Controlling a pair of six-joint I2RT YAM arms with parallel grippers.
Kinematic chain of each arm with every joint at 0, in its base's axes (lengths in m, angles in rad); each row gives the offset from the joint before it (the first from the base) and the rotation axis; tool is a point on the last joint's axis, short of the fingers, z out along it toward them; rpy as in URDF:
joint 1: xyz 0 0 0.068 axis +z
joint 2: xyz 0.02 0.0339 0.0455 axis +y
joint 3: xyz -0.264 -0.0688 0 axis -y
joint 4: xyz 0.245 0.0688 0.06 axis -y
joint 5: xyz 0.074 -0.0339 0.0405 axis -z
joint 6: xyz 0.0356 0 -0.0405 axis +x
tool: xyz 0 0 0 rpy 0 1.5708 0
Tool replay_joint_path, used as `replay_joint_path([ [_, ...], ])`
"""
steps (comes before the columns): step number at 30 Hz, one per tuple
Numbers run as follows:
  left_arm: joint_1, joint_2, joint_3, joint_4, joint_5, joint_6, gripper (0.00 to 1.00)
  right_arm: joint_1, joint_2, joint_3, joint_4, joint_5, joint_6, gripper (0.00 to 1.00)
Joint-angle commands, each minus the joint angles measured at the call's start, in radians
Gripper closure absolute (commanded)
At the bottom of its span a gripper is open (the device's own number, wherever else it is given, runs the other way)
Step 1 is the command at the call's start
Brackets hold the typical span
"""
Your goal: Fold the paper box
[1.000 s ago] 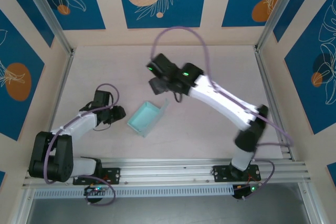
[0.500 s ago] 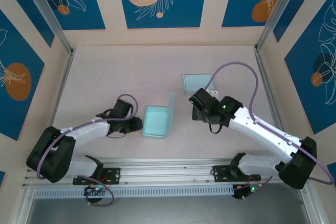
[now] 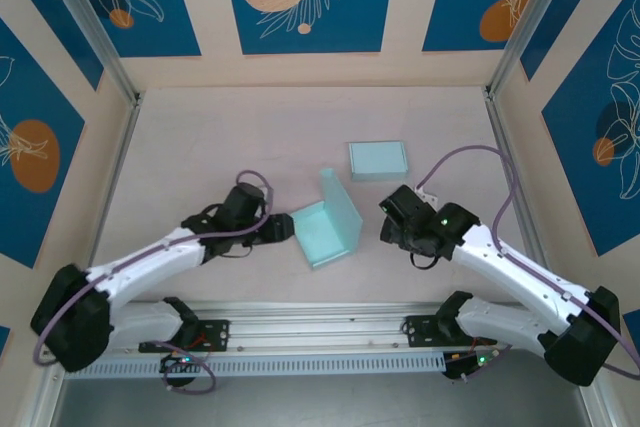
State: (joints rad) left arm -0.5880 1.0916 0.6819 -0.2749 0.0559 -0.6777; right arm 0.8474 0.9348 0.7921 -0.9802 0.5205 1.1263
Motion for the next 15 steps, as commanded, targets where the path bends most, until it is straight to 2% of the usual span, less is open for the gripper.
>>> replay_joint_path([
  [1,0.082,0.034,-0.008,0.019,-0.028,0.105,0.37,0.125,-0.053,-0.057,0.032,-0.02,0.211,0.37],
  [4,0.135,0.131,0.001,0.154,0.019,0.118,0.39,0.249,-0.067,-0.112,0.148,0.002,0.326,0.32],
  [7,0.149,0.259,0.069,0.197,0.019,0.168,0.46,0.309,-0.037,-0.16,0.304,-0.025,0.354,0.23],
  [10,0.151,0.394,0.152,0.211,0.029,0.22,0.53,0.303,0.03,-0.195,0.447,-0.086,0.331,0.2],
  [15,0.149,0.542,0.204,0.263,0.142,0.208,0.6,0.218,0.171,-0.223,0.687,-0.247,0.232,0.19],
])
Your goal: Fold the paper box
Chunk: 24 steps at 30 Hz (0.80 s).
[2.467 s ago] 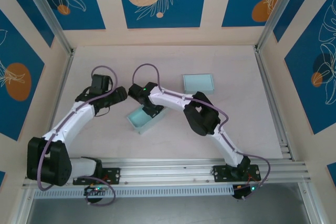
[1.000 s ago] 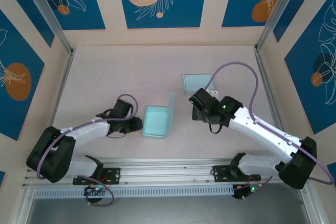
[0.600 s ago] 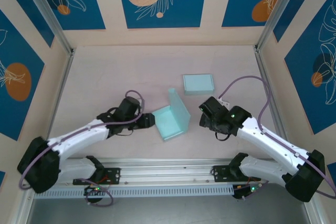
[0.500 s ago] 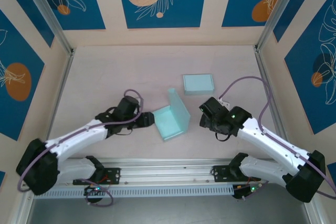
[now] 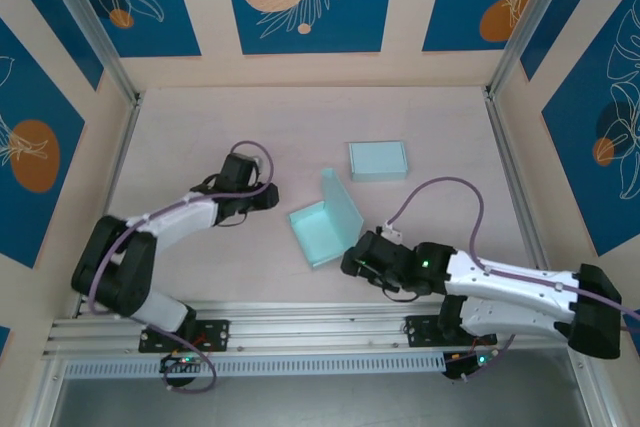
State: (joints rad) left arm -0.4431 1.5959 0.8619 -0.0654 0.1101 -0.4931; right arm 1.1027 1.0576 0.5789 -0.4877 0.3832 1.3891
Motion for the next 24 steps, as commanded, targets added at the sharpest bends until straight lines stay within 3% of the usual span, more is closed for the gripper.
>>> replay_joint_path([
  [1,0.004,0.047,0.019,0.065,0.098,0.016,0.61,-0.052,0.075,-0.002,0.215,-0.131,-0.05,0.19],
  [16,-0.019,0.059,-0.131,0.158,0.154,-0.08,0.65,-0.276,0.366,0.168,0.345,-0.249,-0.326,0.17],
  [24,-0.048,-0.017,-0.247,0.272,0.15,-0.241,0.63,-0.447,0.518,0.309,0.382,-0.333,-0.529,0.17],
])
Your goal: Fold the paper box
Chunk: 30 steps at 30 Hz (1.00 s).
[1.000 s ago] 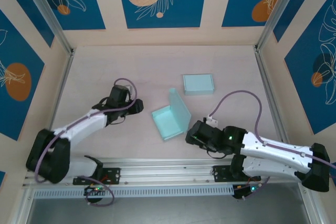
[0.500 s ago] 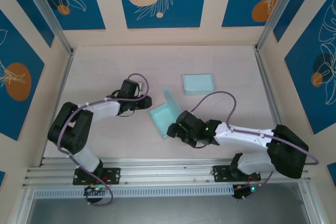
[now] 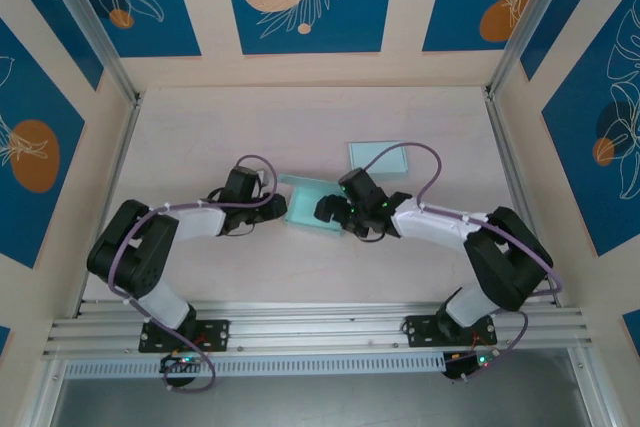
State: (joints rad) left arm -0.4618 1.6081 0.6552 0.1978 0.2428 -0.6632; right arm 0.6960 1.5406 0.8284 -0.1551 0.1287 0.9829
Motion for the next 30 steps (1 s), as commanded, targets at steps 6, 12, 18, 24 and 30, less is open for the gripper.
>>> replay_joint_path([
  [6,-0.031,-0.191,-0.075,-0.046,-0.1,-0.12,0.55,-0.111,0.069,0.098,-0.015,-0.125,-0.206,0.16],
  [12,0.009,-0.377,-0.071,-0.237,-0.256,0.024,0.51,-0.144,-0.031,0.094,-0.167,-0.063,-0.299,0.15],
  [18,0.053,-0.508,-0.031,-0.306,-0.213,0.413,0.43,-0.15,-0.207,0.1,-0.334,0.071,-0.453,0.15],
  [24,0.054,-0.504,-0.004,-0.237,-0.076,0.771,0.32,-0.155,-0.244,0.151,-0.335,0.089,-0.664,0.2],
  [30,0.054,-0.417,0.003,-0.11,-0.053,0.792,0.38,-0.154,-0.1,0.262,-0.284,0.062,-0.807,0.24],
])
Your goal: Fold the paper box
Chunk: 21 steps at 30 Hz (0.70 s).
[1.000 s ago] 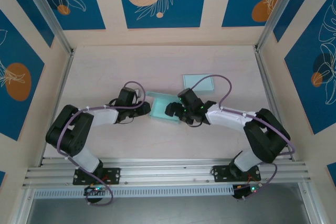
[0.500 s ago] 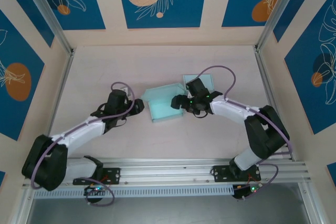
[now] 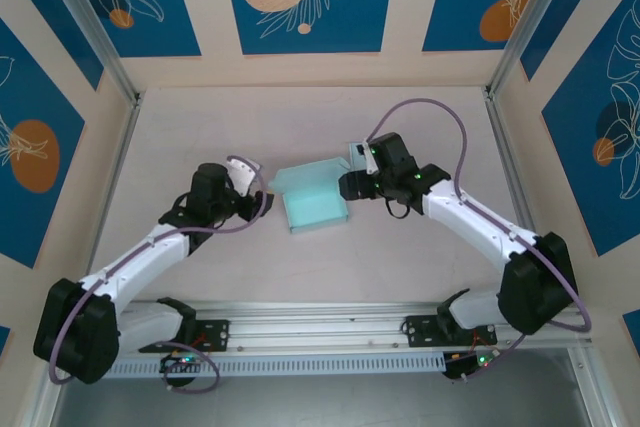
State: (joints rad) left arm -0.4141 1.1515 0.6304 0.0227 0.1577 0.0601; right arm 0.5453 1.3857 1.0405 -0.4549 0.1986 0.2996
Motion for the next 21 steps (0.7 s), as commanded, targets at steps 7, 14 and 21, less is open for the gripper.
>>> replay_joint_path([
  [7,0.005,0.153,0.054,0.174,0.058,-0.089,0.41,-0.002,0.184,0.14,0.056,-0.025,-0.155,0.28],
  [14,-0.002,0.242,0.119,0.167,0.024,-0.18,0.51,-0.007,0.247,0.173,0.081,-0.057,-0.147,0.38],
  [21,-0.036,0.287,0.15,0.155,-0.016,-0.242,0.7,0.01,0.259,0.158,0.115,-0.05,-0.077,0.58],
])
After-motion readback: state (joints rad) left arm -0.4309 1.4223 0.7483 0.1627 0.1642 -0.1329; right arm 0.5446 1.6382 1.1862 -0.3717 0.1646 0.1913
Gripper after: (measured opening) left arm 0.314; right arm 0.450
